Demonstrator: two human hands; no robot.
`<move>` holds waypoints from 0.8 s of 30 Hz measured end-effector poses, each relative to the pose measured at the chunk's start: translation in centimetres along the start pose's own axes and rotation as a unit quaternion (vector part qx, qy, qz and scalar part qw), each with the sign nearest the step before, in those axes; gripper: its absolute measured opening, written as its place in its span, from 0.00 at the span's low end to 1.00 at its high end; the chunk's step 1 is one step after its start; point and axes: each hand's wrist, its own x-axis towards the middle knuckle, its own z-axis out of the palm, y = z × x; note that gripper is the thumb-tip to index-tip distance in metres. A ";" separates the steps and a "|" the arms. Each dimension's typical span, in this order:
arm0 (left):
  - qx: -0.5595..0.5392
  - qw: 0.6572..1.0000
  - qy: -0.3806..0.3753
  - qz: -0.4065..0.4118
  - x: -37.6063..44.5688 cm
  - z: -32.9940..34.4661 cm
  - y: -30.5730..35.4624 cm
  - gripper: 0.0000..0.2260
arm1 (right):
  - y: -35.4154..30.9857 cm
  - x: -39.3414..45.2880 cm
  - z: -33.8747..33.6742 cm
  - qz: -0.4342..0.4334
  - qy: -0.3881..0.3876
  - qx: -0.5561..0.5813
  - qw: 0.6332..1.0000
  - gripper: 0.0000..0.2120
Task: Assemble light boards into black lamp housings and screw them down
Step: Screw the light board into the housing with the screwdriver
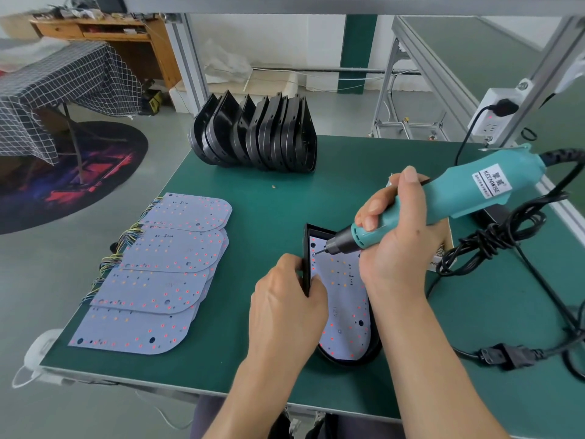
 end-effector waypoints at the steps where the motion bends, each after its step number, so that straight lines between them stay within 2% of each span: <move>1: -0.001 1.000 0.001 0.001 0.0 0.0 0.1 0.05 | 0.0 0.0 0.0 0.000 -0.003 0.002 1.000 0.11; 4: -0.001 1.000 0.005 0.004 -0.1 -0.1 0.1 0.07 | 0.0 -0.1 0.1 -0.009 -0.010 0.004 1.000 0.15; 9: -0.005 1.000 0.008 0.002 -0.3 -0.1 0.3 0.05 | -0.2 -0.4 0.2 -0.029 -0.022 -0.011 0.999 0.09; 20: -0.026 1.000 0.016 0.003 -0.5 0.0 0.3 0.04 | -0.6 -0.8 0.8 -0.031 -0.037 -0.022 0.999 0.10; 24: -0.026 0.999 0.017 0.005 -0.5 0.1 0.4 0.07 | -0.7 -0.8 0.9 -0.032 -0.046 -0.026 0.998 0.09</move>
